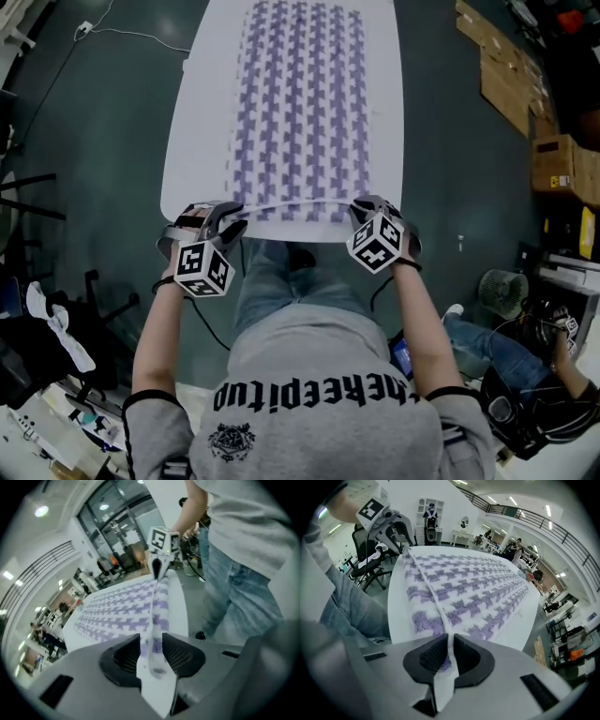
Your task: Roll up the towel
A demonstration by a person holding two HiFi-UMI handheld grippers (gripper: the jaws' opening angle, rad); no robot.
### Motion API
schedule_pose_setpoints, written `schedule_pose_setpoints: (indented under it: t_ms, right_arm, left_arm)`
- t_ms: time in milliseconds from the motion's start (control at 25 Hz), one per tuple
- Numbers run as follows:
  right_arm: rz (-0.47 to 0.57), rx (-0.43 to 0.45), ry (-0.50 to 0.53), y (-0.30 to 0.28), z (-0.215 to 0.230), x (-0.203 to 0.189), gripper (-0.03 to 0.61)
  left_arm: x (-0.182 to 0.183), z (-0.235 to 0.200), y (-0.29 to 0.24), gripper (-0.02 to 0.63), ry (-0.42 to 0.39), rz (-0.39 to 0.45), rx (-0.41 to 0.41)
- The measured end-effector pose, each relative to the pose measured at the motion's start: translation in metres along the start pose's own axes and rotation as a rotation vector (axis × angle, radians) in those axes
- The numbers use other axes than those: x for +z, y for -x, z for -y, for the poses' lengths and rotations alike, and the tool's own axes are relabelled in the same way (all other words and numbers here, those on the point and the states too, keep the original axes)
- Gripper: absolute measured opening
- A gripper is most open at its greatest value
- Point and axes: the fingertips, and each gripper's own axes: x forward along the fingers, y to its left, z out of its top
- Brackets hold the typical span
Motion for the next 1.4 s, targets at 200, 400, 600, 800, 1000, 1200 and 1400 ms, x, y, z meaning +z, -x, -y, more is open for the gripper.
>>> schedule_pose_setpoints:
  t_ms: [200, 400, 600, 800, 1000, 1200, 1400]
  right_arm:
    - [-0.008, 0.006, 0.006, -0.004, 0.000, 0.002, 0.040]
    - [0.002, 0.006, 0.007, -0.005, 0.001, 0.001, 0.040]
    - [0.065, 0.071, -0.025, 0.004, 0.000, 0.005, 0.044]
    - [0.173, 0.063, -0.081, 0.040, 0.023, 0.008, 0.104]
    - [0.166, 0.145, 0.121, 0.047, -0.030, 0.005, 0.119]
    - [0.049, 0.130, 0.216, 0.010, -0.037, -0.011, 0.150]
    - [0.039, 0.152, 0.140, 0.005, -0.023, -0.011, 0.031]
  left_arm:
    - [0.025, 0.012, 0.008, 0.026, 0.068, 0.130, -0.103]
    - [-0.009, 0.025, -0.022, 0.160, 0.080, -0.028, -0.190]
    - [-0.029, 0.016, -0.032, 0.179, 0.161, -0.108, -0.211]
    - [-0.031, 0.013, -0.035, 0.176, 0.223, -0.101, -0.219]
    - [-0.030, 0.013, -0.037, 0.151, 0.230, -0.109, -0.219]
    - [-0.033, 0.007, -0.038, 0.092, 0.212, -0.130, -0.208]
    - [-0.036, 0.005, -0.040, 0.039, 0.213, -0.134, -0.231]
